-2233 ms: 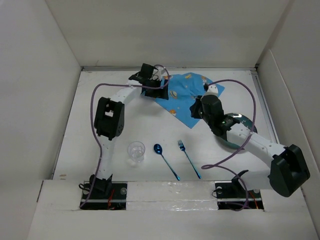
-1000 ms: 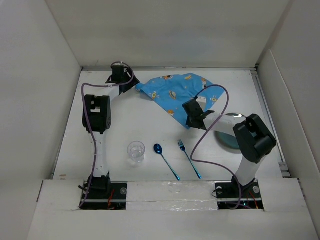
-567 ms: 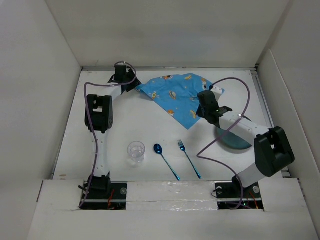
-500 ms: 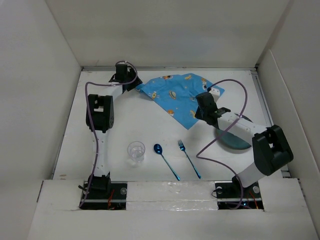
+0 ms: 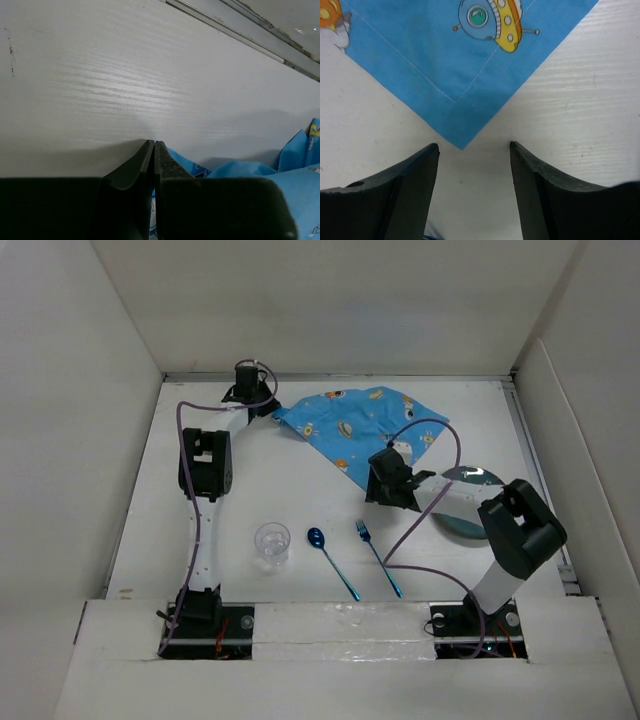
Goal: Set the dinner table for one person
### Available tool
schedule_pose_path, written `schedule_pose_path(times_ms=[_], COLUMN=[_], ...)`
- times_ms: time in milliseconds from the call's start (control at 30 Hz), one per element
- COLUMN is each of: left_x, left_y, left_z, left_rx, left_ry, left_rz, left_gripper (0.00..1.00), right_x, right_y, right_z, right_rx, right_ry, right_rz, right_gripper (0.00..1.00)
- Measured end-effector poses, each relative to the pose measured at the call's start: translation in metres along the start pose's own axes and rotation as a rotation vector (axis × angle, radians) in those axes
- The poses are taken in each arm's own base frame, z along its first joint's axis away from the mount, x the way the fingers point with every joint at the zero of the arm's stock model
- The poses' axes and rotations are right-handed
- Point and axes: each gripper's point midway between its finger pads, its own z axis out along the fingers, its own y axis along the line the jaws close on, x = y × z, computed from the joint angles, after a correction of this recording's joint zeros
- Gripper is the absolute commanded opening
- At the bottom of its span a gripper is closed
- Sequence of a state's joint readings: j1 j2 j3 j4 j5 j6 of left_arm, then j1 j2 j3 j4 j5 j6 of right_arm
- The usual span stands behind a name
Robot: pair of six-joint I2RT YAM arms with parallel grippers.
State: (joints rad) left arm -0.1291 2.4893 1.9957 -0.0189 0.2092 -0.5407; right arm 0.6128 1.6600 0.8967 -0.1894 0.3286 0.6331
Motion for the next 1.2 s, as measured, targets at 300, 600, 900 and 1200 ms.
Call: schedule_pose_path(times_ms=[300, 600, 900, 1200], left_x=[0.000, -0.015, -0.045, -0.178], left_y=[0.034, 0.034, 0.021, -0.078], left_z=[-0.033, -0.051, -0.105, -0.318], left_rx=[-0.053, -0.067, -0.045, 0.198], left_ry=[-0.014, -0.060, -0.153, -0.648], left_rz=[-0.055, -0.056, -0.111, -0.106], left_gripper=[0.00, 0.00, 0.00, 0.00], right_x=[-0.013, -0.018, -0.054, -0.213], right_y=[0.020, 0.017, -0.002, -0.021], right_z=[0.017, 0.022, -0.035, -0.228], right_rx=[0.012, 0.043, 0.048, -0.153], right_ry=[-0.033, -0.055, -0.171, -0.671], right_rz=[0.005, 0.041, 0.051, 0.235], right_gripper=[0.24, 0.00, 0.00, 0.00])
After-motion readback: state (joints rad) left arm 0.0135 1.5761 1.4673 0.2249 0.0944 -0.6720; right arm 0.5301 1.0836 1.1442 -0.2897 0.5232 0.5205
